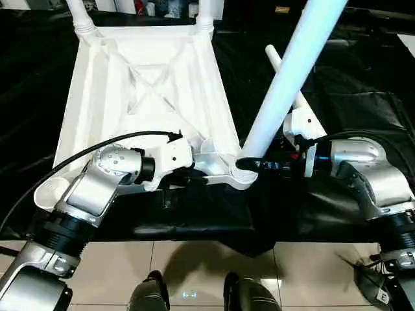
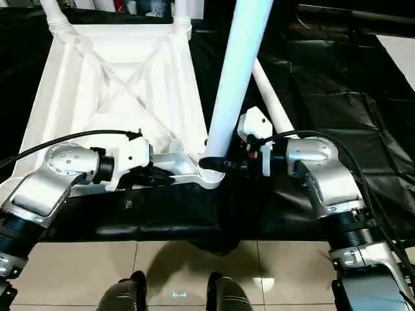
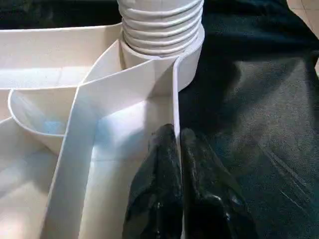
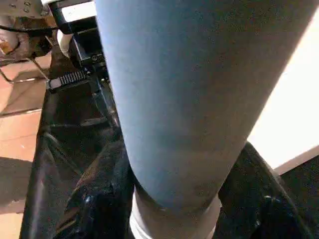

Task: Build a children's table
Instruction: Pick table leg

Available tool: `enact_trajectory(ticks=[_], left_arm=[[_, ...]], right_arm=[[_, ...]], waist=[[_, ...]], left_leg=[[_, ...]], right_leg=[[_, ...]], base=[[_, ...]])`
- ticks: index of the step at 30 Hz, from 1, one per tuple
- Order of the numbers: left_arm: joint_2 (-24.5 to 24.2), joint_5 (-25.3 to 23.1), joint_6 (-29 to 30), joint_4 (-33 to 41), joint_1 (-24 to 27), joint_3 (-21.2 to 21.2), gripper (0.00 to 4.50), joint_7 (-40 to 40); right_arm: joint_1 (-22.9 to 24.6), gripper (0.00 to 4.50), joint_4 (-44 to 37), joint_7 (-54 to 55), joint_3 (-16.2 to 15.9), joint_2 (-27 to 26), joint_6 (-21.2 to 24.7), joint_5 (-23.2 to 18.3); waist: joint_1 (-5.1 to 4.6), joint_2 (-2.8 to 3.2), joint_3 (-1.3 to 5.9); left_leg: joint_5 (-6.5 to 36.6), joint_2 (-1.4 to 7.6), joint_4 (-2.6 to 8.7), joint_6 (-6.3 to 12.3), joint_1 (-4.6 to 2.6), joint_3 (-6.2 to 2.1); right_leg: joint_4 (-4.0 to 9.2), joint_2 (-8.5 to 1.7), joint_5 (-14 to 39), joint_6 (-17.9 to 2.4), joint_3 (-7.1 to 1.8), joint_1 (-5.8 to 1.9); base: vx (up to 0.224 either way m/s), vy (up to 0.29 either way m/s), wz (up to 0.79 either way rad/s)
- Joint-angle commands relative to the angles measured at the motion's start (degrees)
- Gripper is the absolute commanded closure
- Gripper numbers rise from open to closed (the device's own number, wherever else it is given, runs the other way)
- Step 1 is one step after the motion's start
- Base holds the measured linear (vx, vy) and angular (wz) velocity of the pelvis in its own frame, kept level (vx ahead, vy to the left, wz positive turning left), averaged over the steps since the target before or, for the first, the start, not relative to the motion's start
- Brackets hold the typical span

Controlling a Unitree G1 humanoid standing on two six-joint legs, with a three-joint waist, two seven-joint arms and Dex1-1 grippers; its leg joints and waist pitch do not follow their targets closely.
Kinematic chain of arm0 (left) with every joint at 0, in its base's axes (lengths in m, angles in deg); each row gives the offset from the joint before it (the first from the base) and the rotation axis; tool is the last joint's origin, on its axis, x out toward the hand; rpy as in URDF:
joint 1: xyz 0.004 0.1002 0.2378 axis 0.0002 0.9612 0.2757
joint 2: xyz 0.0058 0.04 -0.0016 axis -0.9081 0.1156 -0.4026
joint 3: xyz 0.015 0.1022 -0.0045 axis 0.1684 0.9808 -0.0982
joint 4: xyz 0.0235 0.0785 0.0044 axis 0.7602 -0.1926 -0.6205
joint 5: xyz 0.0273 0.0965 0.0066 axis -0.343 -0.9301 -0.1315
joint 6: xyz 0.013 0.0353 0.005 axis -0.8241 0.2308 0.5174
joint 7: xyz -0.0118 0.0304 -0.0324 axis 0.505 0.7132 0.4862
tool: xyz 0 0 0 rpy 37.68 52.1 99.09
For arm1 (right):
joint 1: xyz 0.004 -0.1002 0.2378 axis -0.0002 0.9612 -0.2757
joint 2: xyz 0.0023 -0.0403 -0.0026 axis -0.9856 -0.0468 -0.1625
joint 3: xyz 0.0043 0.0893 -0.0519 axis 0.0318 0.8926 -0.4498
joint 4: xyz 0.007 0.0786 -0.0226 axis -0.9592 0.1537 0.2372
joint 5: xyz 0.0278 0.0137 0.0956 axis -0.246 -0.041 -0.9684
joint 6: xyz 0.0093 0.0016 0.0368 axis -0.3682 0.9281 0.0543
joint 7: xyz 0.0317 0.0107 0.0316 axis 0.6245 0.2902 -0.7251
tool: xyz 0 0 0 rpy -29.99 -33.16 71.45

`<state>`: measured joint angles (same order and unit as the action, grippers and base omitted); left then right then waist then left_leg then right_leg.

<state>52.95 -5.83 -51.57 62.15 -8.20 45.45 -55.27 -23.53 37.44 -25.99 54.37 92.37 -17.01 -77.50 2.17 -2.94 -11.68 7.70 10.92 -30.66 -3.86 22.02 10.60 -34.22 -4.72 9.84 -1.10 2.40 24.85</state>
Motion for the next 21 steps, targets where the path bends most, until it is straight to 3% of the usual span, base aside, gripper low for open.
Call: enact_trajectory(ticks=[1, 7, 9, 10, 13, 16, 21], left_arm=[[0.0, 0.8, -0.2, 0.6, 0.6, -0.6, 4.5, 0.6], [0.0, 1.0, -0.2, 0.6, 0.3, -0.4, 4.5, 0.1], [0.1, 1.0, -0.2, 0.5, 0.3, -0.5, 4.5, 0.0], [0.1, 1.0, -0.2, 0.4, 0.2, -0.5, 4.5, 0.0], [0.1, 0.9, -0.2, 0.3, 0.1, -0.4, 4.5, -0.1], [-0.2, 0.8, -0.6, 0.2, 0.0, -0.1, 4.5, -0.5], [-0.5, 0.9, -0.8, 0.0, -0.4, -0.1, 4.5, -0.9]], right_arm=[[4.9, 2.63, 5.0, -3.8, -4.8, -0.6, 4.8, 1.1], [4.2, 2.63, 11.1, 4.3, -1.8, -4.4, 4.2, 2.5], [4.4, 2.64, 12.2, 5.7, -1.8, -4.6, 4.0, 3.3], [4.8, 2.64, 12.6, 5.3, -2.3, -4.3, 3.6, 3.7], [6.6, 2.64, 10.8, 2.3, -3.4, -3.3, 2.8, 3.3], [7.6, 2.64, 9.1, -0.2, -3.8, -2.6, 2.3, 3.1], [7.9, 2.64, 7.9, -3.1, -5.4, -1.1, 1.0, 4.1]], waist=[[-0.21, -0.03, 4.58], [-0.33, 0.34, 4.73], [-0.41, 0.18, 4.65], [-0.43, 0.26, 4.55], [-0.32, 0.3, 4.54], [-0.2, 0.35, 4.76], [-0.25, 0.32, 5.2]], left_leg=[[7.4, 1.76, 1.99, 6.61, -1.06, -0.01], [8.5, 1.77, 2.1, 5.68, -1.1, -0.07], [9.4, 1.77, 2.19, 5.12, -1.08, -0.09], [11.6, 1.79, 2.36, 4.06, -1.12, -0.19], [13.6, 1.88, 2.5, 2.93, -1.27, -0.26], [13.2, 1.92, 2.56, 2.96, -1.3, -0.3], [9.7, 1.8, 2.18, 4.71, -1.08, -0.15]], right_leg=[[3.19, -2.69, 7.2, -14.8, -2.46, -3.36], [3.34, -2.7, 7.9, -15.1, -2.4, -3.28], [3.49, -2.63, 9.1, -14.8, -2.35, -3.26], [3.89, -2.76, 12.7, -13.8, -2.36, -3.2], [4.24, -2.84, 15.8, -12.7, -2.44, -3.06], [4.11, -2.68, 14.0, -12.4, -2.45, -3.08], [3.44, -2.55, 7.3, -14.4, -2.43, -3.43]], base=[[0.0, 0.0, 0.0], [0.0, 0.0, 0.0], [0.0, 0.0, 0.0], [0.0, 0.0, 0.0], [0.0, 0.0, 0.0], [0.0, 0.0, 0.0], [0.0, 0.0, 0.0]])
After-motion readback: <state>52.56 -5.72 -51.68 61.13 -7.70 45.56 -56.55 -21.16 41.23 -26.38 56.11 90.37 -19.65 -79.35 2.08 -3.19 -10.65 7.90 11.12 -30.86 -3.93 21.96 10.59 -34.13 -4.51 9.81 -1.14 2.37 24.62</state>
